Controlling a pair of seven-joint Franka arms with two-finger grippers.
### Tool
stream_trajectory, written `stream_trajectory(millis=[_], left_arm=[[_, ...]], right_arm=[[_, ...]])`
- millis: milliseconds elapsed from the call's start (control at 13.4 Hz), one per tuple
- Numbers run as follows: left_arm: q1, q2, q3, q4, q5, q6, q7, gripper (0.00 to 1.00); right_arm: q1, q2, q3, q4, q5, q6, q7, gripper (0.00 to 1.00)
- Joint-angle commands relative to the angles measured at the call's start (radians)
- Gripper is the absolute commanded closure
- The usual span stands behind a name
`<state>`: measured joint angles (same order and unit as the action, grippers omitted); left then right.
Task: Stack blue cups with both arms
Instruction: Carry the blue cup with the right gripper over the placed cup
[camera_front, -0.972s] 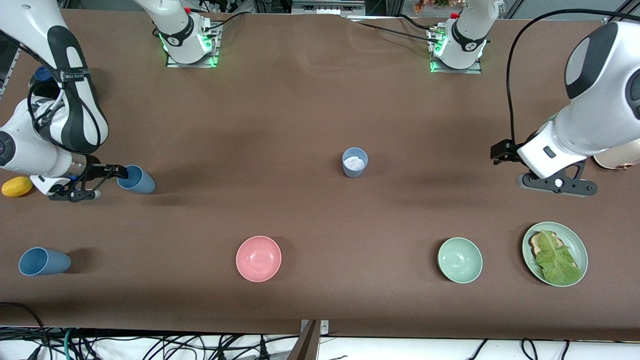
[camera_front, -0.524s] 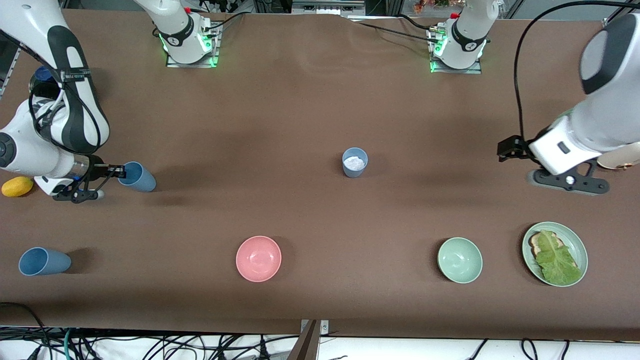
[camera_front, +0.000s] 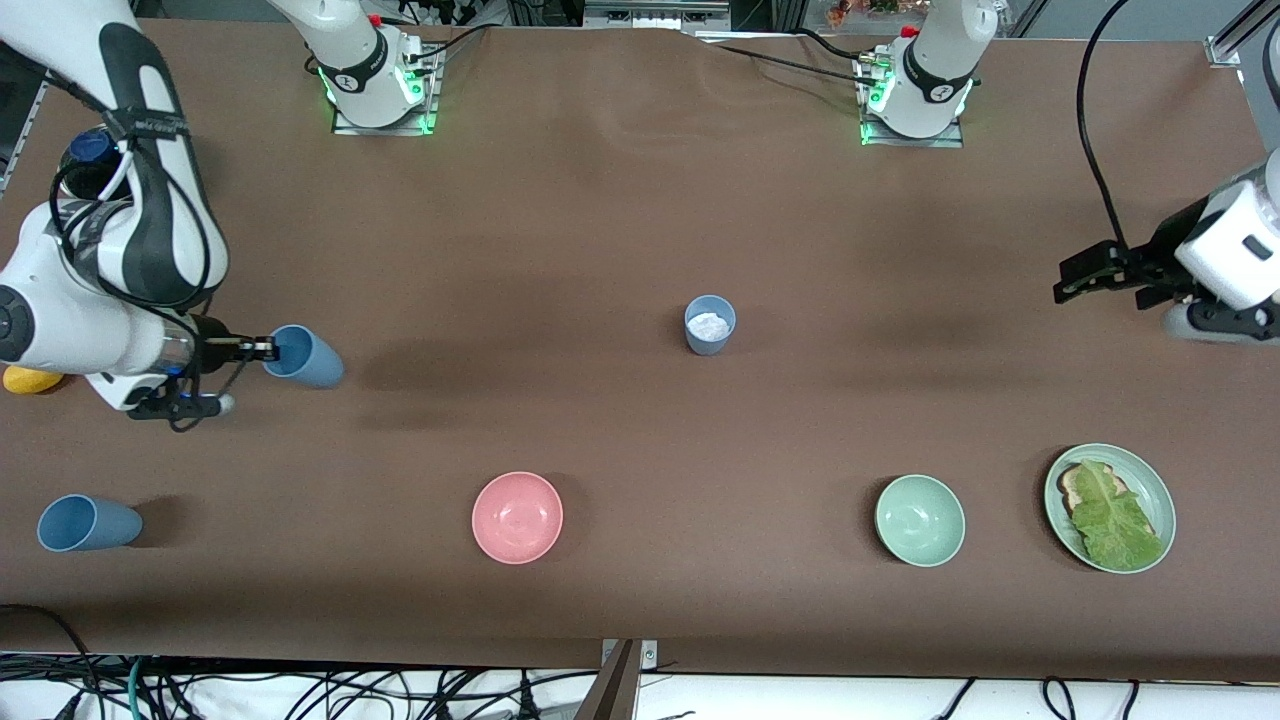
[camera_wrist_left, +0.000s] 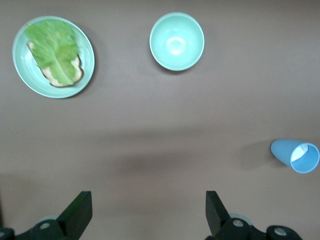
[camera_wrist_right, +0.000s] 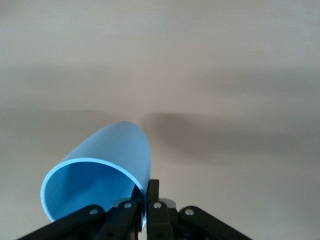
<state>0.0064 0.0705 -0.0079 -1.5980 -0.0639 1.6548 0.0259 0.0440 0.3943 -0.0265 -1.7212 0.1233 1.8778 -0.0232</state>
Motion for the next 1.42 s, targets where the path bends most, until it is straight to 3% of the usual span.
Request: stream_trajectory(millis=[0,150,449,598,823,1122,1346], left_arm=[[-0.012,-0.095,0.019,-0.134,-0.027,0.080,0.008,0.00],[-0.011,-0.084,0.019,-0.108,-0.024,0.062,0.003,0.00],[-0.005,-0.084,0.019,-0.108,-0.020,0.060,-0.006,0.00],[-0.002,-0.084,0.022,-0.108,-0.020,0.057,-0.007,0.00],[0.001,-0.083,0.025,-0.106,-0.019,0.059,-0.007,0.00],[0.017,-0.081,0.022,-0.105,-0.020,0.059,-0.007,0.00],[0.017,-0.081,0.022,-0.105,-0.019,0.059,-0.007,0.00]], right_arm=[[0.033,-0.008,0.123,0.040,-0.004,-0.031,0.245,1.00],[0.112,-0.005,0.163,0.078,-0.016,-0.020,0.414,1.00],[0.334,0.043,0.161,0.184,-0.037,-0.023,0.747,1.00],[0.436,0.063,0.161,0.224,-0.085,-0.022,0.857,1.00],[0.557,0.142,0.160,0.336,-0.088,-0.020,1.018,1.00],[0.632,0.282,0.163,0.555,-0.096,-0.019,1.112,1.00],[0.689,0.343,0.161,0.615,-0.094,0.033,1.150,1.00]])
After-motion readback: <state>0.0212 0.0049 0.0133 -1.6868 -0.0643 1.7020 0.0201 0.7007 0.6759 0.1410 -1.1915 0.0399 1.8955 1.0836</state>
